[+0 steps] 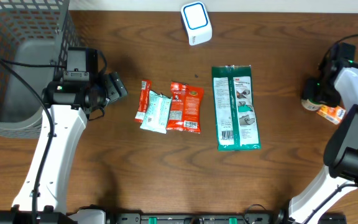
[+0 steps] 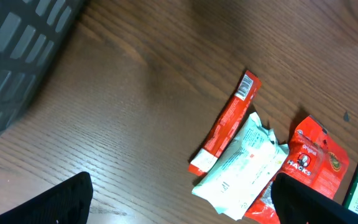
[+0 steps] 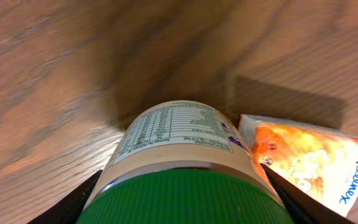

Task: Scan the item barcode
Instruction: 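Carry the green-lidded jar right and set it beside the Kleenex pack, then reach the right gripper left and grasp the glove packet's right edge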

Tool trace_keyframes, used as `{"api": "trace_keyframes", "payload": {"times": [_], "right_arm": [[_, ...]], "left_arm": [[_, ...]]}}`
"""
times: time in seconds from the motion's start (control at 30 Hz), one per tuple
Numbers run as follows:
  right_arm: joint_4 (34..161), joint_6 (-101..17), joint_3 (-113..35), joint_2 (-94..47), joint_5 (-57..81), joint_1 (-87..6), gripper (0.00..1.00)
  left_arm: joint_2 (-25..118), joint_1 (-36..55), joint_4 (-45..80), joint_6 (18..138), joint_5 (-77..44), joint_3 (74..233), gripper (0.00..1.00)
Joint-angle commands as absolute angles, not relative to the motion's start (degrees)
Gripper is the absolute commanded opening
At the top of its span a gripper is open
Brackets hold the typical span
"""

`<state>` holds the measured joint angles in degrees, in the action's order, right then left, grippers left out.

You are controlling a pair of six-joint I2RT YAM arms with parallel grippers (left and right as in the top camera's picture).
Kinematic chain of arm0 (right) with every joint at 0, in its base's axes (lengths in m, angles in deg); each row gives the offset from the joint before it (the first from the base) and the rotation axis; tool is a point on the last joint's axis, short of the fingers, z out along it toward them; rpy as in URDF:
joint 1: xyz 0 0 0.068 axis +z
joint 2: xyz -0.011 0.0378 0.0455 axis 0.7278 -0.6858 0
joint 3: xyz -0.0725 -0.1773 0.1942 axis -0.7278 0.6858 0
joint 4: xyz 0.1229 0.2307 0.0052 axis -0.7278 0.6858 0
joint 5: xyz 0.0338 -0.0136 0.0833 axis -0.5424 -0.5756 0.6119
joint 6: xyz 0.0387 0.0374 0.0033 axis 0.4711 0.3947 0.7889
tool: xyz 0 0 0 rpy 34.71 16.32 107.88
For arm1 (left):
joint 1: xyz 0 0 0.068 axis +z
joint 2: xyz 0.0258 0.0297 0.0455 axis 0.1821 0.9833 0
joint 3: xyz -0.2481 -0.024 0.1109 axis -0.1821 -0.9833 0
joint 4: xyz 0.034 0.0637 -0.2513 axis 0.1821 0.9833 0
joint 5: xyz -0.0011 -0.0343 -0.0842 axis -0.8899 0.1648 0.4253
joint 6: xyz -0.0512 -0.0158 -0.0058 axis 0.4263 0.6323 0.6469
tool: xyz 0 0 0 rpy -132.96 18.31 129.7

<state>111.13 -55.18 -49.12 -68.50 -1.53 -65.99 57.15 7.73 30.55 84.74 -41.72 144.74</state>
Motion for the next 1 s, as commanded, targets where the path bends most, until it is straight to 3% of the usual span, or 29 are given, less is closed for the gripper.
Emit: {"api": "trace_keyframes", "payload": {"times": [0.0, 0.3, 0.43, 0.47, 0.5, 0.63, 0.97], "right_arm": [[110.45, -55.81, -49.03, -68.81, -1.77, -68.39, 0.22], [110.43, -55.79, -49.03, -68.78, -1.58, -73.81, 0.24], [110.10, -55.81, -49.03, -68.81, -0.81, -74.91, 0.37], [110.02, -55.81, -49.03, -68.81, 0.32, -74.91, 0.49], [109.82, -55.81, -49.03, -68.78, 2.34, -74.86, 0.67], [109.38, -55.83, -49.03, -68.81, 5.72, -74.84, 0.99], [111.13, -55.85, -51.83, -66.84, 5.72, -75.13, 0.99]], "left_arm": [[57.37, 7.90, 30.72, 83.75, -42.42, 145.35, 0.92], [57.37, 7.90, 30.72, 83.75, -42.42, 145.35, 0.92], [57.37, 7.90, 30.72, 83.75, -42.42, 145.35, 0.92], [57.37, 7.90, 30.72, 83.75, -42.42, 145.35, 0.92], [57.37, 7.90, 30.72, 83.75, -42.42, 145.35, 0.92], [57.37, 7.90, 30.72, 83.75, -42.42, 145.35, 0.92], [57.39, 7.90, 30.72, 83.75, -42.42, 145.35, 0.92]]}}
